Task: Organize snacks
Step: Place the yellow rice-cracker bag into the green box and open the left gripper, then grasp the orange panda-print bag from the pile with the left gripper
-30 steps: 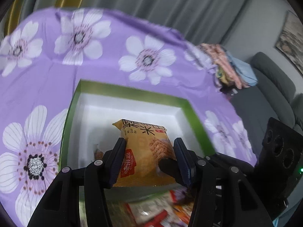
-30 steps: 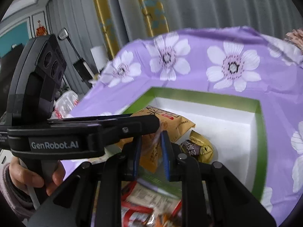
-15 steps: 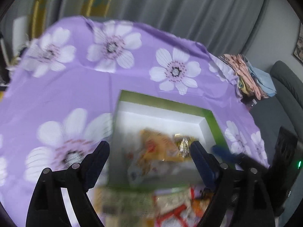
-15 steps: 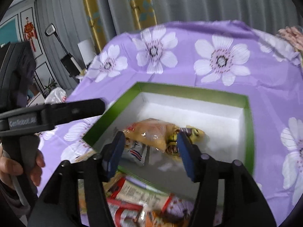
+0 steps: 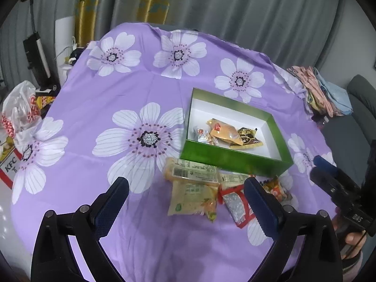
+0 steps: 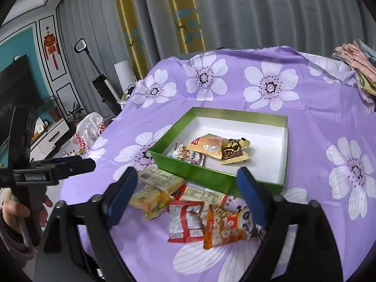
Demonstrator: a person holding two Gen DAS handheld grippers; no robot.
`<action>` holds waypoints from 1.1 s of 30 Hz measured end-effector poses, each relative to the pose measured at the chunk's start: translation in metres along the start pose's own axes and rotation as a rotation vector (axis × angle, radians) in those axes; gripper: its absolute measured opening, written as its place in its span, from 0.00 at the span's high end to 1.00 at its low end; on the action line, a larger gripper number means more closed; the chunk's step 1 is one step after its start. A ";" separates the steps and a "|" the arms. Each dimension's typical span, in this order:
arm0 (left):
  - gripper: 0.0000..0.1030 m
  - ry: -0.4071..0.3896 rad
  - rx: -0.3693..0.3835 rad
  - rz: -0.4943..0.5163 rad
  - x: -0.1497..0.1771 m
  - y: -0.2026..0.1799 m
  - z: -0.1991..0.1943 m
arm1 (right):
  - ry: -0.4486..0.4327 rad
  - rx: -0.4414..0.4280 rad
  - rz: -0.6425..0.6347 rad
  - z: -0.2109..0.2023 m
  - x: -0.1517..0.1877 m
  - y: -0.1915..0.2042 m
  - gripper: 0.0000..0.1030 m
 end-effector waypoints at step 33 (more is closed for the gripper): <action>0.04 0.117 0.247 0.120 0.048 -0.090 0.086 | 0.119 0.081 0.085 0.013 0.089 -0.067 0.00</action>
Point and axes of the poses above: each gripper's, at about its wrist camera, not at the fingertips, and z roughly the way its jaws point, y to its left, x to its underside, the point moved 1 cm from there along z, roughly the way its jaws point
